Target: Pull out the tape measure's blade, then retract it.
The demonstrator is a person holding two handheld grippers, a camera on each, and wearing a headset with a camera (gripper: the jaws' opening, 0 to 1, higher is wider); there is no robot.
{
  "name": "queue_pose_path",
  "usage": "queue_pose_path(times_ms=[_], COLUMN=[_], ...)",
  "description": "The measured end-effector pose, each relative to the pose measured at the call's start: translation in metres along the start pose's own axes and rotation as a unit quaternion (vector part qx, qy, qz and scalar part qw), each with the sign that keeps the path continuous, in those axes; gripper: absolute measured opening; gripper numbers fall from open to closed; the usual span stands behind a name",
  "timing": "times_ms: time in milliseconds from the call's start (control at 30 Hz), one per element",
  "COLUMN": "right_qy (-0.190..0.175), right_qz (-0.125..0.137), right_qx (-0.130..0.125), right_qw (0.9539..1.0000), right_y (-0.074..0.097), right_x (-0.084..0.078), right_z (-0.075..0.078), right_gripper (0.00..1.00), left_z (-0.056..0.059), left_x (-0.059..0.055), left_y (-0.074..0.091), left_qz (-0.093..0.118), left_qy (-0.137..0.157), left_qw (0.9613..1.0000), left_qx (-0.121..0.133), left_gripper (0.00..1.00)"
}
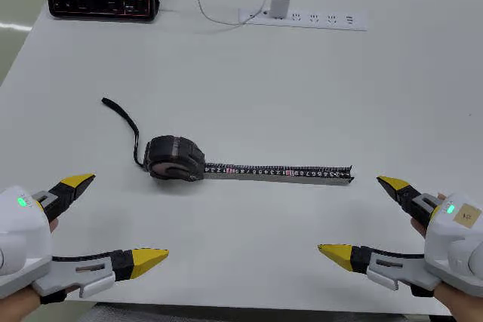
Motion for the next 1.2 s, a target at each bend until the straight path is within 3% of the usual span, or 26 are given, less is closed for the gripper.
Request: queue_pose_path(times_ms=[1200], right_qy=[0.0], right_qz=[-0.002], right_qx=[0.002], right_qw=[1.0], right_y=[0.0003], right_x=[-0.0009], right_z=[-0.0001], right_gripper=[0.88], left_z=[0.0016], left_x=[0.0004], left_y=[-0.0003], left_qz=[-0.001], left_qy=[0.003], left_qw=[1.0], left_qx=[-0.003], left_gripper=[0.98])
Point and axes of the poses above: the centre of the closed fingertips' face, and the gripper's own axes: y roughly backward along the fingers, z roughly to its right, x roughly out of its top, the point moved 9 cm from there along y, roughly backward along the fingers, and after that the axes turned 7 degrees about -y, right-handed, at the moved point
